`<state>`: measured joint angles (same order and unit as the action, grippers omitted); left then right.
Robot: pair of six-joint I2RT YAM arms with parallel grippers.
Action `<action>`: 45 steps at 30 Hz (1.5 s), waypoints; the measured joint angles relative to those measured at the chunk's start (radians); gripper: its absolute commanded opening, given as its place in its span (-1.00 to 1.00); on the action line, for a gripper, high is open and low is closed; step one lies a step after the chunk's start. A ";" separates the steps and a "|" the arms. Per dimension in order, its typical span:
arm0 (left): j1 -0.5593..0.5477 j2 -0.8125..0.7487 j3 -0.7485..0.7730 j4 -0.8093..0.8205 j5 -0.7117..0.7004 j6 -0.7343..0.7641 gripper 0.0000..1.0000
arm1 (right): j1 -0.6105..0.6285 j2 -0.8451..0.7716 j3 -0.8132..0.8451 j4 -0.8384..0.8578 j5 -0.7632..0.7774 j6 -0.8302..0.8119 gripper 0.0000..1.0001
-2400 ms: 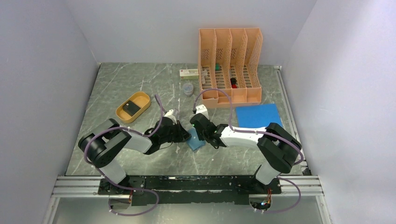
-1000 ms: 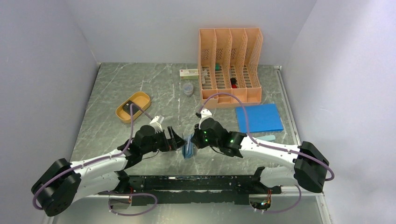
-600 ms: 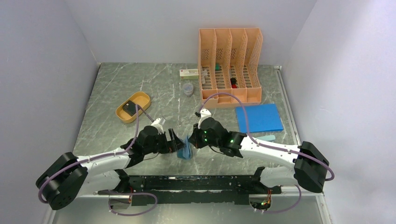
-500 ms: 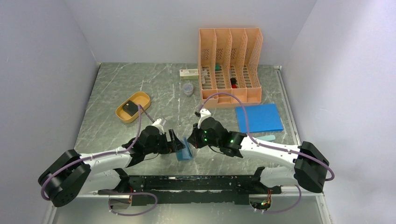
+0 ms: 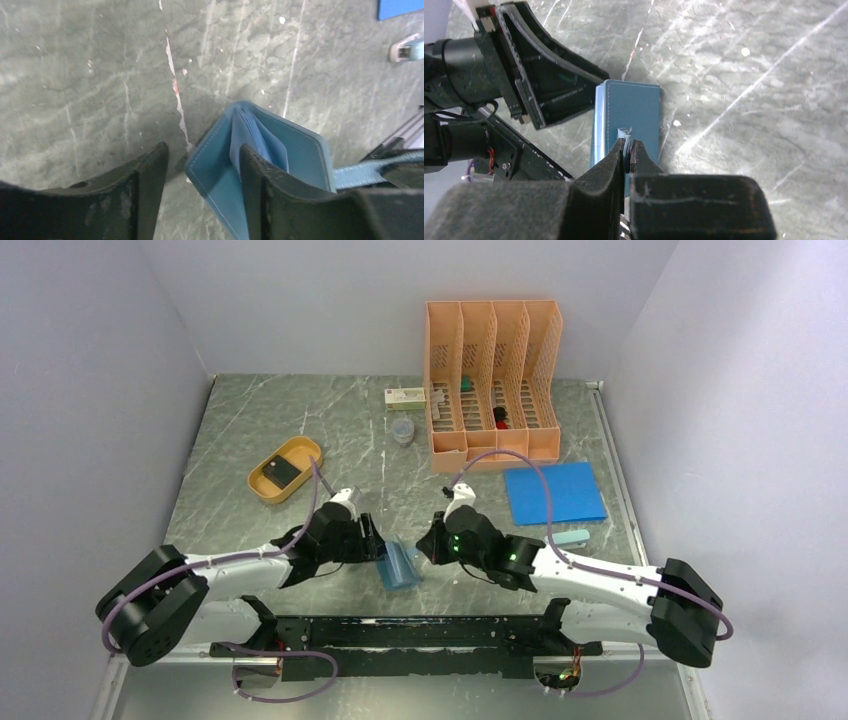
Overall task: Put the credit cards into the card holder
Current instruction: Open the card holder at the center of the board.
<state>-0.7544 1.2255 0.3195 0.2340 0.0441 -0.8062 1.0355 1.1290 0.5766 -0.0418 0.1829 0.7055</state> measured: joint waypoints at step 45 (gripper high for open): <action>-0.108 -0.006 0.099 -0.089 0.027 -0.030 0.39 | 0.047 -0.100 -0.080 -0.204 0.296 0.238 -1.00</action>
<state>-0.8623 1.2190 0.4183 0.1455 0.0715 -0.8360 1.0821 1.0294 0.4961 -0.2455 0.4793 0.9440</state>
